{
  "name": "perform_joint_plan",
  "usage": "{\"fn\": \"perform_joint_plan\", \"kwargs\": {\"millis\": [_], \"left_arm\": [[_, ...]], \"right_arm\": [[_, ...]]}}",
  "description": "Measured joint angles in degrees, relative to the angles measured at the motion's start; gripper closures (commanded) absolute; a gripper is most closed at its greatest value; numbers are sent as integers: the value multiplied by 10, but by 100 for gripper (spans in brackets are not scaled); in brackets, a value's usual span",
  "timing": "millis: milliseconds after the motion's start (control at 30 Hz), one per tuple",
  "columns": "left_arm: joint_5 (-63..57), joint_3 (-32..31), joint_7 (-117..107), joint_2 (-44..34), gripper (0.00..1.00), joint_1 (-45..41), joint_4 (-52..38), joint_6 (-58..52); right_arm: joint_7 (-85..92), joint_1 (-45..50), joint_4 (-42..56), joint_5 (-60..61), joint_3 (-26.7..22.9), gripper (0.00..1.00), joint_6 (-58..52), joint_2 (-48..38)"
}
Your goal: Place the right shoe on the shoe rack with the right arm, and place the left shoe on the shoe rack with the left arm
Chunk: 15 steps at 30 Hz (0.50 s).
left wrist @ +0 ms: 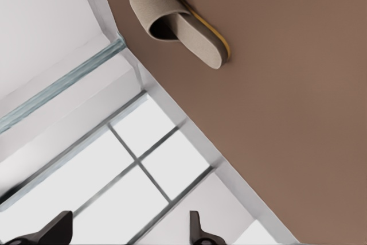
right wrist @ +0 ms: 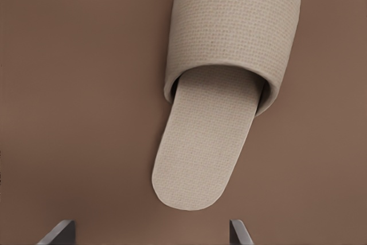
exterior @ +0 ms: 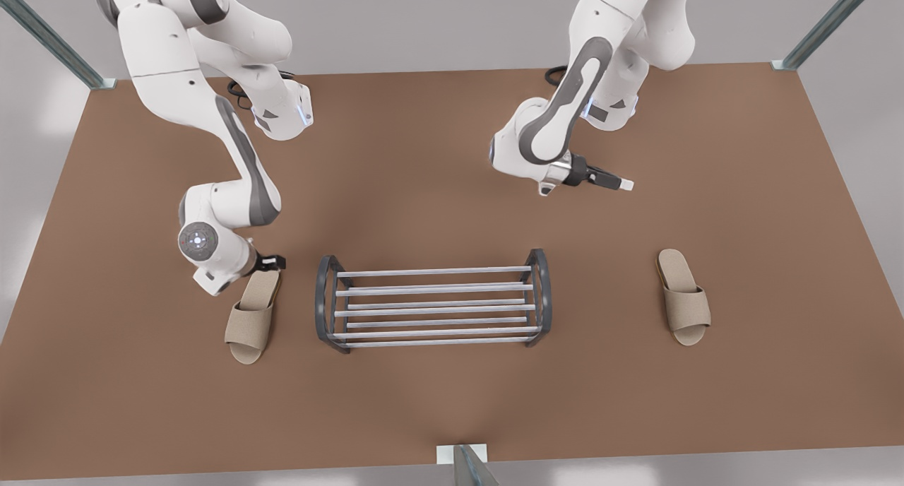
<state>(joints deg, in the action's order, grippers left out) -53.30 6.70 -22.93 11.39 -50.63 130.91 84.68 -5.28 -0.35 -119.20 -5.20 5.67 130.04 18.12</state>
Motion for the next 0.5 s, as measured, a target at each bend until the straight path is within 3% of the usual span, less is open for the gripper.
{"fn": "perform_joint_plan", "kwargs": {"millis": [100,300,500], "left_arm": [[-66,78,-200,-1,0,-1,31,174],[-351,224,-675,18,0,7,50,411],[-582,244,-1040,63,0,74,47,612]], "right_arm": [[-2,-7,-3,0,3,0,70,5],[-6,-26,9,-1,3,0,159,52],[-7,-45,8,-3,3,0,213,83]]}}
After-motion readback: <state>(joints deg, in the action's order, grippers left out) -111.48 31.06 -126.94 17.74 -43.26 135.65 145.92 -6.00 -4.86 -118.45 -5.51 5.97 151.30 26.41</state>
